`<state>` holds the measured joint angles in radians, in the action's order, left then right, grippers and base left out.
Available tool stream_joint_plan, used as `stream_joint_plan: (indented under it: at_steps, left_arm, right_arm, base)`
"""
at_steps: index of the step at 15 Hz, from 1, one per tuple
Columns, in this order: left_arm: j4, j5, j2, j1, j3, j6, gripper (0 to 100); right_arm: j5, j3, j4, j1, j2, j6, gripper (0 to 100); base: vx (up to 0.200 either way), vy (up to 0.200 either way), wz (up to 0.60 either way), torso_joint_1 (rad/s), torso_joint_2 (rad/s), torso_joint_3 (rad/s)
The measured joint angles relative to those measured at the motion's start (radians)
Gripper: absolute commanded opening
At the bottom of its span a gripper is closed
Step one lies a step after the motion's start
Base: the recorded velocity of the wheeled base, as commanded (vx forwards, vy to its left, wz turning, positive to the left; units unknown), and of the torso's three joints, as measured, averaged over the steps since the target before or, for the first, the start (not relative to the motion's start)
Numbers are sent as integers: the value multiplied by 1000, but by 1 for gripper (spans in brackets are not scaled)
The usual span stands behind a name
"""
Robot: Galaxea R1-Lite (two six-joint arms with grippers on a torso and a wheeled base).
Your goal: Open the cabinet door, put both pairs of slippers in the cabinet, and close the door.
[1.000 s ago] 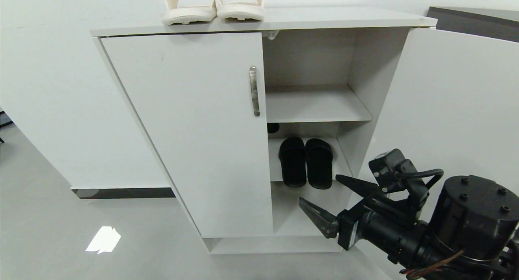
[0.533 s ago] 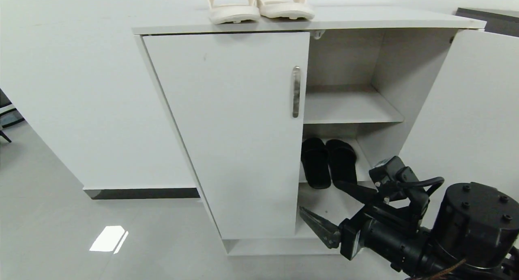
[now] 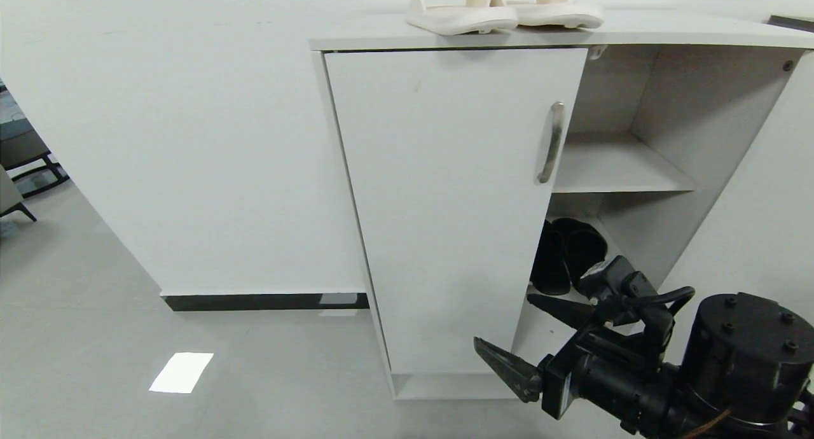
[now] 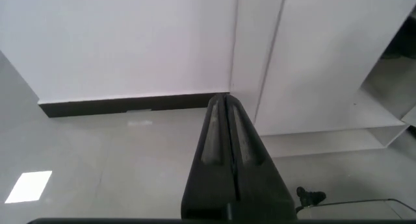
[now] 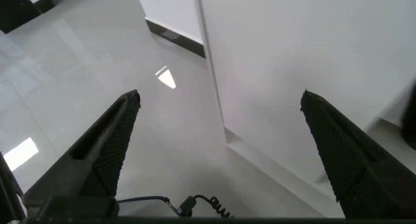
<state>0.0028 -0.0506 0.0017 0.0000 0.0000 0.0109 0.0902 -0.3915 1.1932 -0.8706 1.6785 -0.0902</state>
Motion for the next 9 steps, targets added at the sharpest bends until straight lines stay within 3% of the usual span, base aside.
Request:
stream_joint_plan:
  at_steps: [7,9]
  left_arm:
    - [0,0,0,0,0,-1,0]
    - [1,0,0,0,0,0,0]
  right_arm:
    - [-20,1,0,6,4,-2,100]
    - [-27,3,-1,10,4,-3,100]
  base:
    - [0,0,0,0,0,0]
    - [0,0,0,58,-217,-168]
